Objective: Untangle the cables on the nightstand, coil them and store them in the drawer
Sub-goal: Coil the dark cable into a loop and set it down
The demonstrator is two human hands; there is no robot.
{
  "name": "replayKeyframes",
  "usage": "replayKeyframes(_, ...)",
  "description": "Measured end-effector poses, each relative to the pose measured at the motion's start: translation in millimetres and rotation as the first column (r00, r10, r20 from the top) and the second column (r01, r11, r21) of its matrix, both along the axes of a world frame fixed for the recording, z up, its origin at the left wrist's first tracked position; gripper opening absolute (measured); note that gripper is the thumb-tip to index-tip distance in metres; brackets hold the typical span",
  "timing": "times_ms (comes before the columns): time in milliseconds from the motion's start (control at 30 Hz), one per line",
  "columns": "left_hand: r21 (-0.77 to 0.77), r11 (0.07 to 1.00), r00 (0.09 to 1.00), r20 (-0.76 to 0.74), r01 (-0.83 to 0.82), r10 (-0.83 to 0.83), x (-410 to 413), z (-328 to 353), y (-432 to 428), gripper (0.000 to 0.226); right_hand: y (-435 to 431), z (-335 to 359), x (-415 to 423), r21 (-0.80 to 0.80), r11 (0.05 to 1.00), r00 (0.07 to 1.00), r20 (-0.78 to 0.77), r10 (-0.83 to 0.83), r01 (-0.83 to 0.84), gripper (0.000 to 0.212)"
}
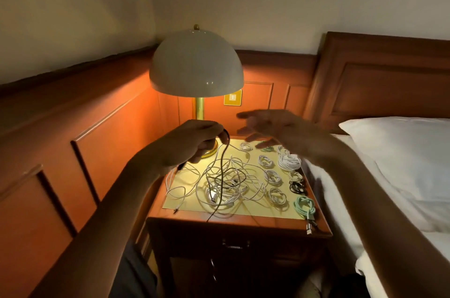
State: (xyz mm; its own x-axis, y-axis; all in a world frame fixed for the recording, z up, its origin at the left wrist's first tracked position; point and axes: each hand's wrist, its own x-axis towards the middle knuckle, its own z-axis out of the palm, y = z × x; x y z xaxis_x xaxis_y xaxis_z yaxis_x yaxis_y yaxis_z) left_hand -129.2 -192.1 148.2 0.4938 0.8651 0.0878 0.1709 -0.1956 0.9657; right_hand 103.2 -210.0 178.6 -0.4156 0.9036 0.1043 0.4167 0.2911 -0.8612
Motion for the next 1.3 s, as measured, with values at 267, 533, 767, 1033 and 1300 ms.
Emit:
replayKeyframes(267,-0.101,0.988,0.982,0.163,0.115,-0.098,-4.8,-10.2,-13.6,0.038,-2.3,-21.7,-9.1,0.067,0.997,0.965,-0.259,-0.023,0.042,0.014)
replayKeyframes(533,-0.058,0.923,0.92,0.126,0.381,-0.372,-22.5,-32.0,-20.3,0.023,18.9,-30.6,-0.3,0.217,0.932,0.918,-0.337,-0.208,0.291,0.014)
replayKeyframes(767,-0.157,0.96,0.727,0.684,0.233,-0.065,8.8,-30.9,-21.6,0.026,8.5,-75.8,-22.0,0.121,0.937,0.909,-0.309,-0.279,0.328,0.013)
replayKeyframes(1033,0.162,0.886,0.783,0.555,-0.434,0.281,41.6,-65.9,23.4,0.03,-27.5,-93.2,-41.4,0.443,0.858,0.943,0.076,-0.323,0.259,0.022)
replayKeyframes(1300,0.438,0.898,0.991,-0.133,0.047,0.013,10.3,-92.3,28.0,0.031,-16.7,-60.5,-9.1,0.62,0.758,0.905,0.175,-0.388,0.205,0.013)
